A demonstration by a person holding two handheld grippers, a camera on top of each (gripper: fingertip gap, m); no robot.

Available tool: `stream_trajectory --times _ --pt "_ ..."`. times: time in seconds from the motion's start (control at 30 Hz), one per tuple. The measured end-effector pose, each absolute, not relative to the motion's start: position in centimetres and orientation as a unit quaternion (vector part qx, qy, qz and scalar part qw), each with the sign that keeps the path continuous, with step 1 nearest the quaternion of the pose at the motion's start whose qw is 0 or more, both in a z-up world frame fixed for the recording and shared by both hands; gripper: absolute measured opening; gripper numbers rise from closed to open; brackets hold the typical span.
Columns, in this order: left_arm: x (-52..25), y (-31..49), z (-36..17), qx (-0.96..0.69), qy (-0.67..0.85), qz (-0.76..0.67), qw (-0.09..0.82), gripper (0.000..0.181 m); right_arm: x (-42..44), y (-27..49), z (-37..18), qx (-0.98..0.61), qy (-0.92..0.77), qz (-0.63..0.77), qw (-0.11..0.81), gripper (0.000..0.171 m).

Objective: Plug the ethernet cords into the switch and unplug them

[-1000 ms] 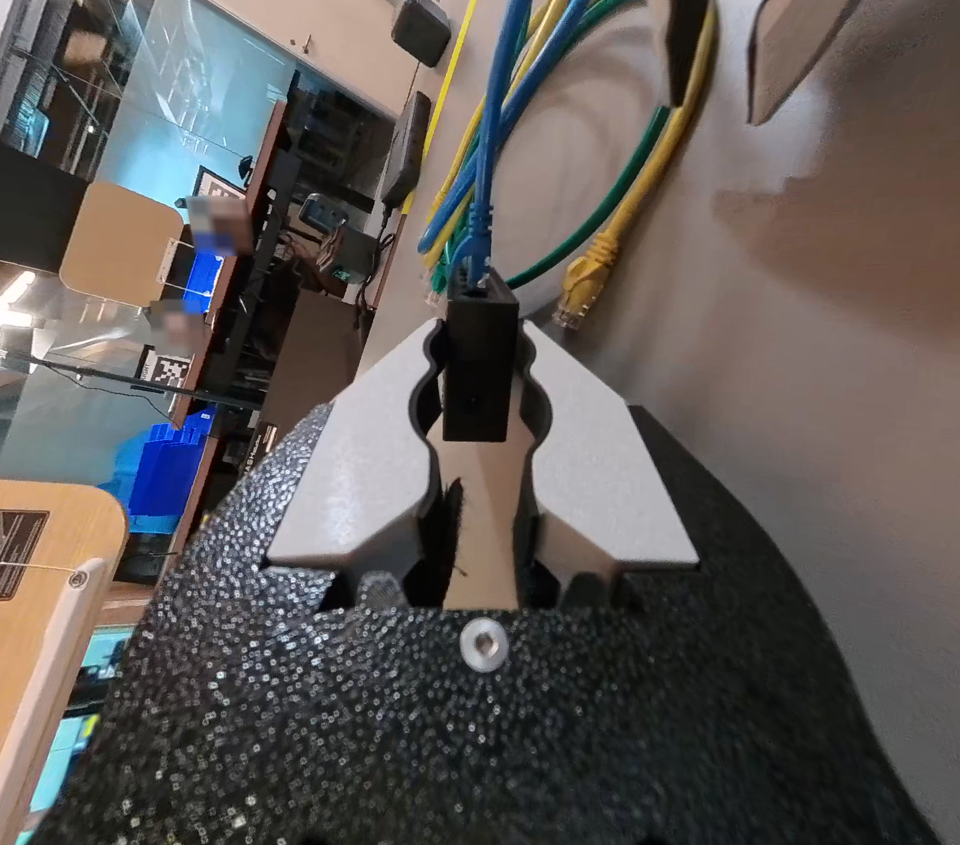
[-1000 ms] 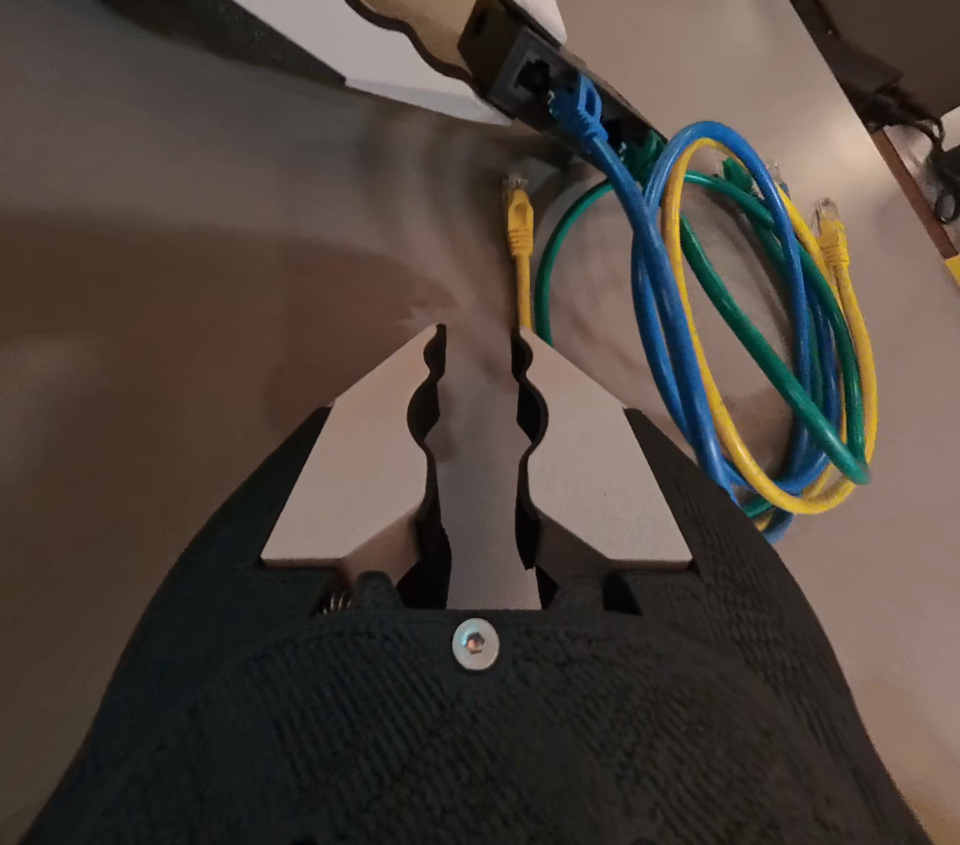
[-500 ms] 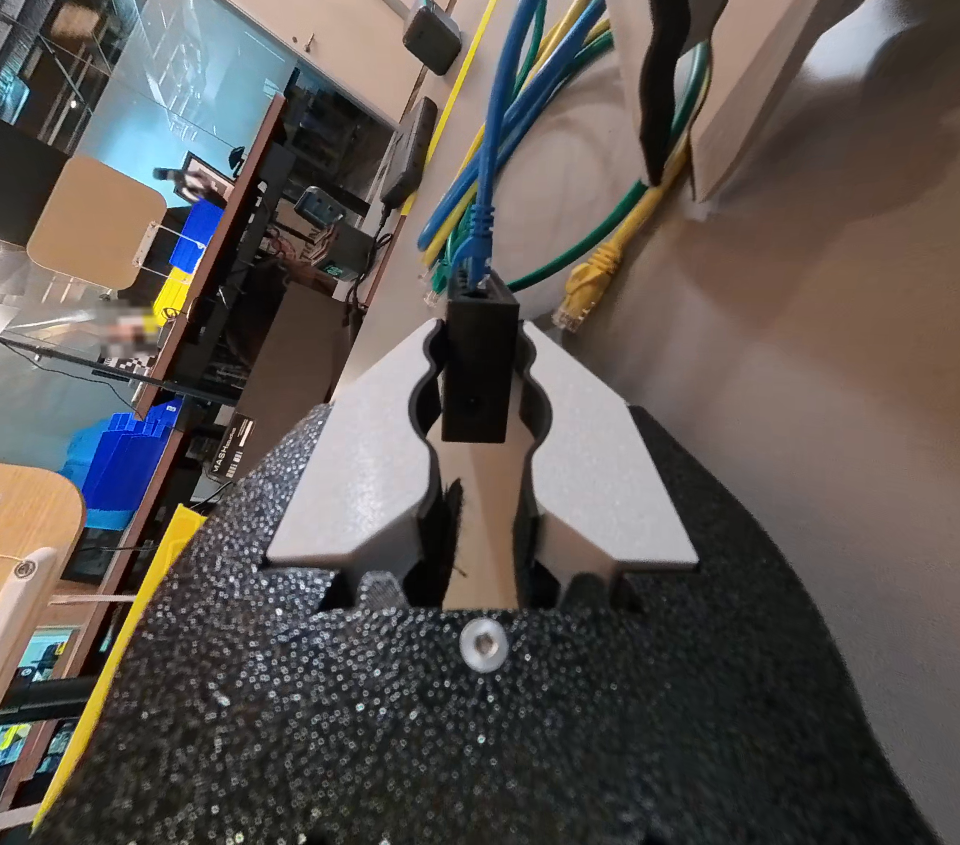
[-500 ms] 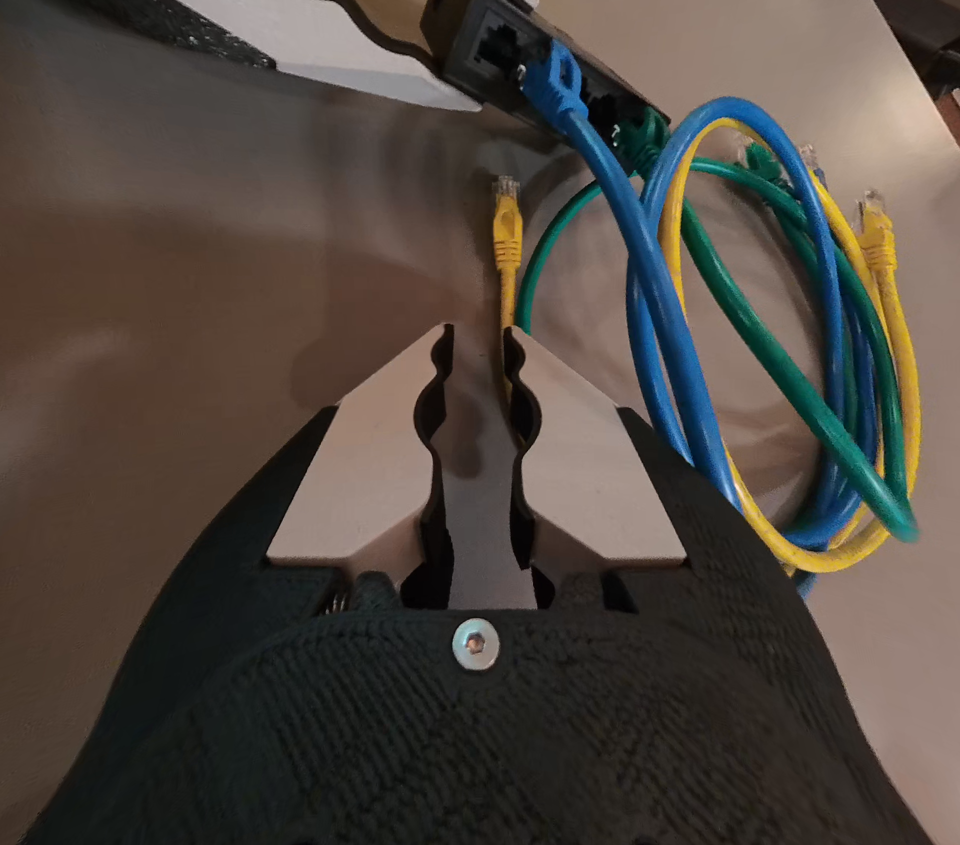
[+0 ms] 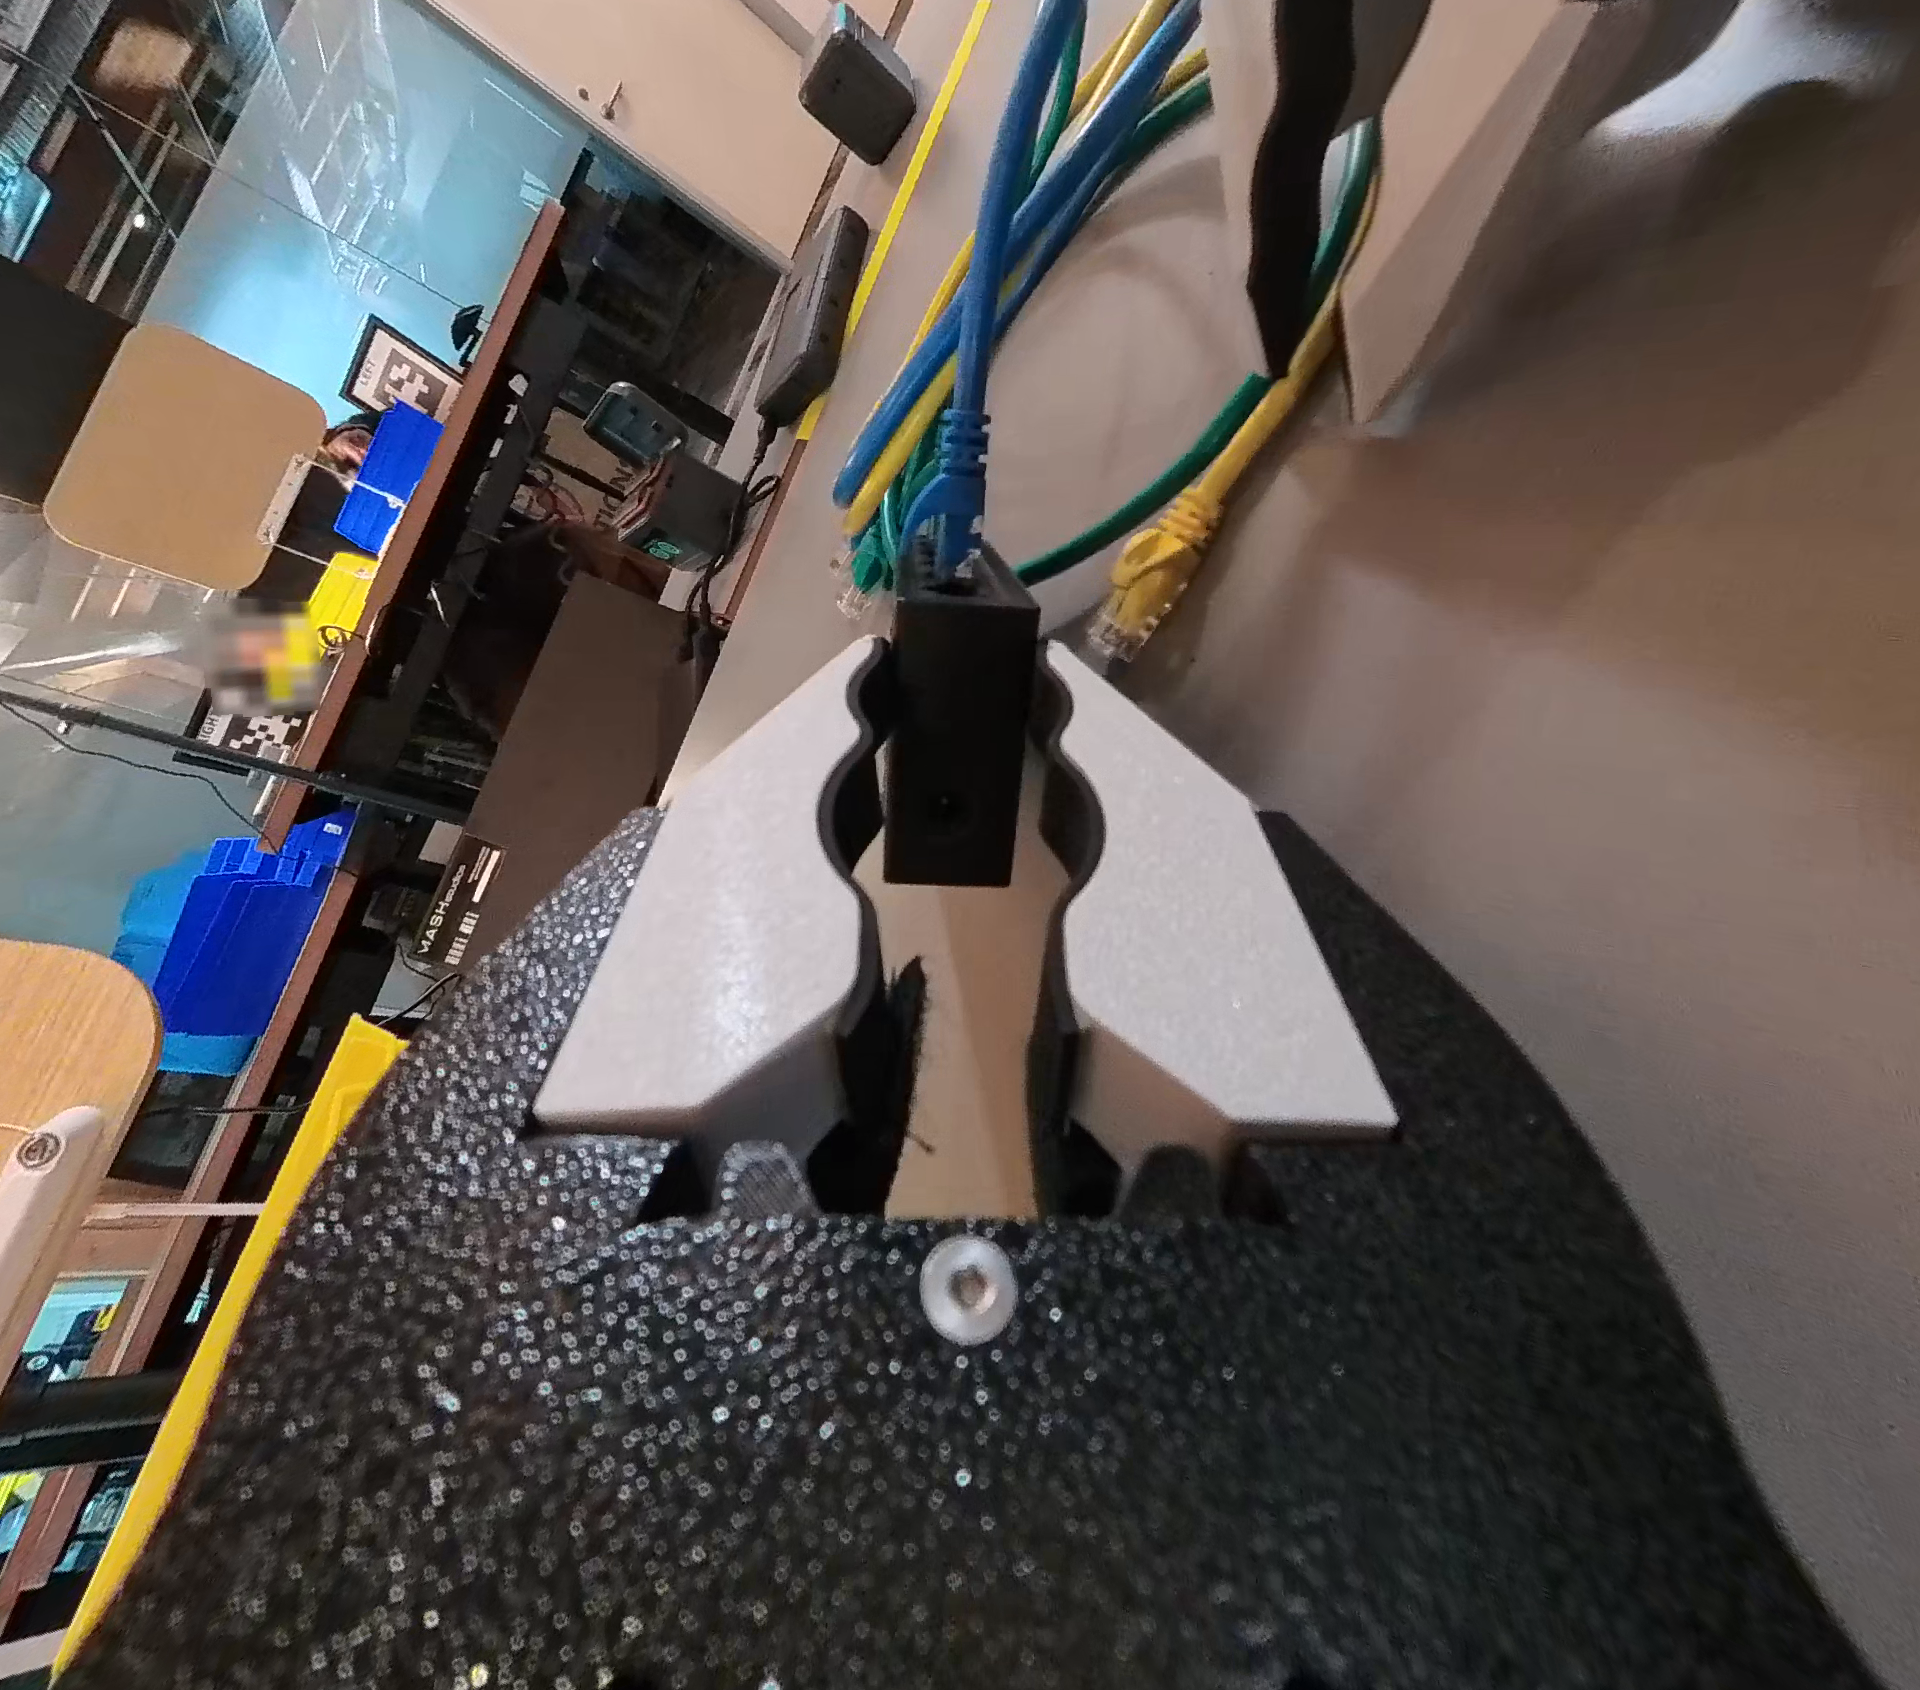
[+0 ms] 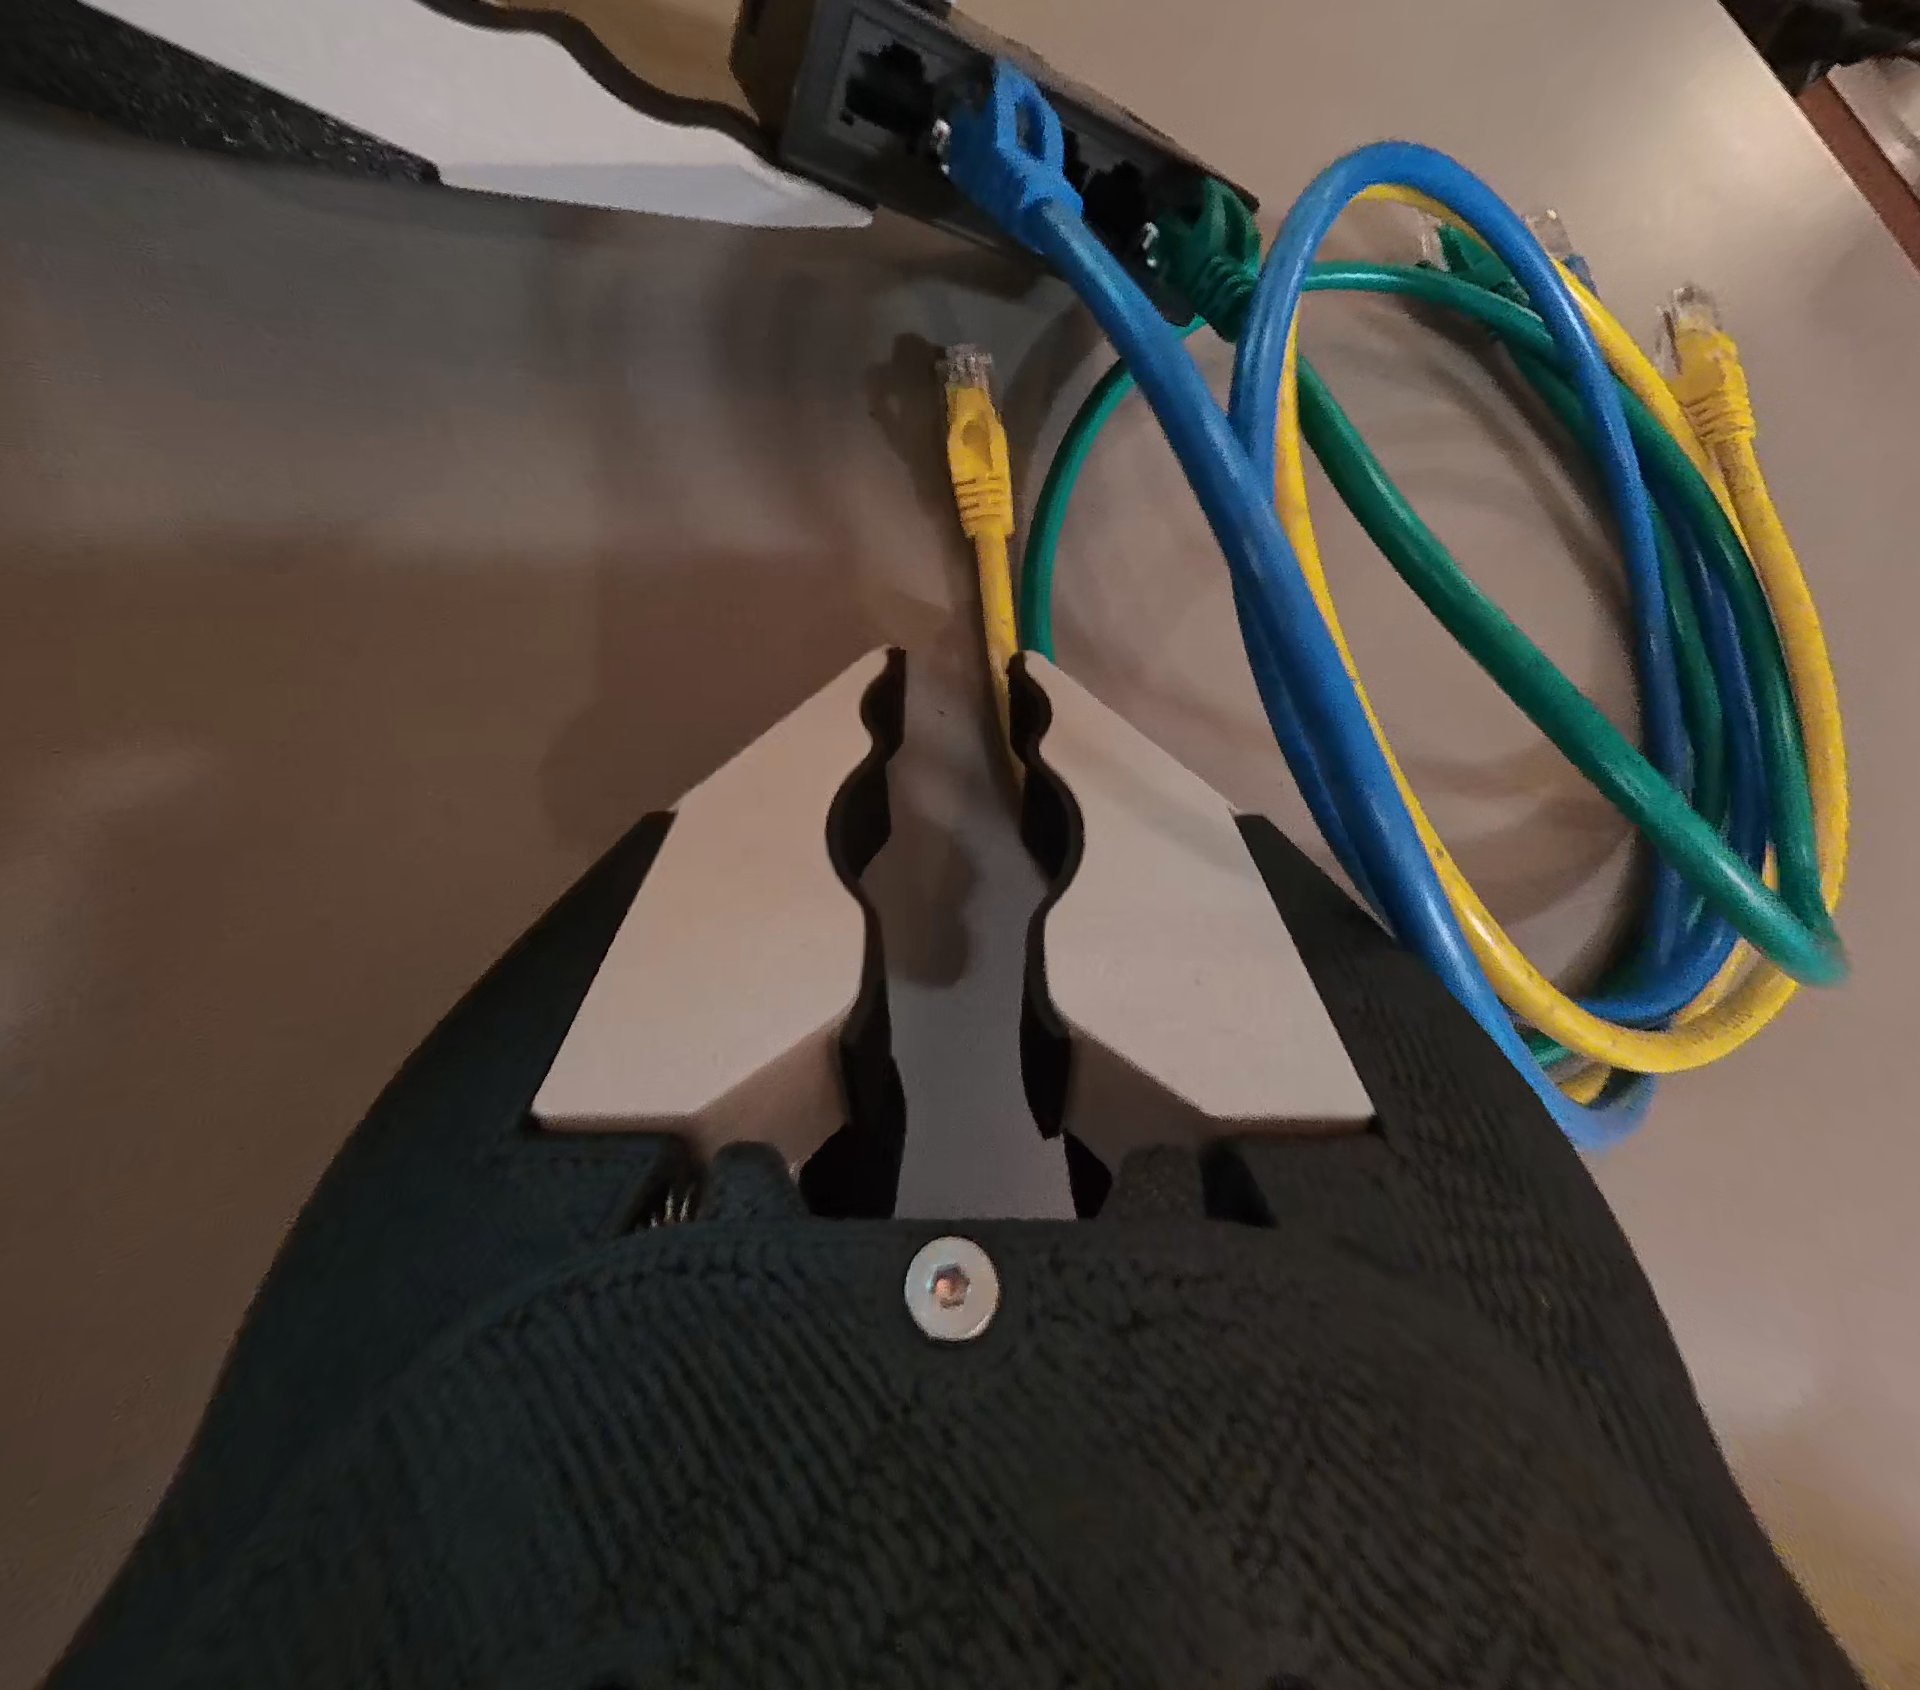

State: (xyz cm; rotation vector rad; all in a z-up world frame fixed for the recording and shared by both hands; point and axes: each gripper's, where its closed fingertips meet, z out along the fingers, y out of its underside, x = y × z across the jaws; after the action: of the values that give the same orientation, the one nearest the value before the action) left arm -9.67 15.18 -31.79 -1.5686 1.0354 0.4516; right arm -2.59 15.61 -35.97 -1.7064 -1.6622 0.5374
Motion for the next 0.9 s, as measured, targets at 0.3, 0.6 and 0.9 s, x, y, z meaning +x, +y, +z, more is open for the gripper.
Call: stream_trajectory --times 0.3,0.6,0.9 --pt "-9.6 15.1 -31.9 -0.664 0.448 0.199 0.564 0.023 -1.9 15.0 -35.9 -0.679 -0.618 0.243 0.314 0.021" --pt "-9.5 15.1 -32.1 -0.661 0.454 0.206 0.561 0.023 -1.7 13.9 -35.8 -0.678 -0.61 0.299 0.279 0.017" --pt "-9.3 15.0 -32.2 -0.657 0.46 0.212 0.558 0.023 -2.0 14.6 -36.3 -0.686 -0.592 0.311 0.287 0.011"
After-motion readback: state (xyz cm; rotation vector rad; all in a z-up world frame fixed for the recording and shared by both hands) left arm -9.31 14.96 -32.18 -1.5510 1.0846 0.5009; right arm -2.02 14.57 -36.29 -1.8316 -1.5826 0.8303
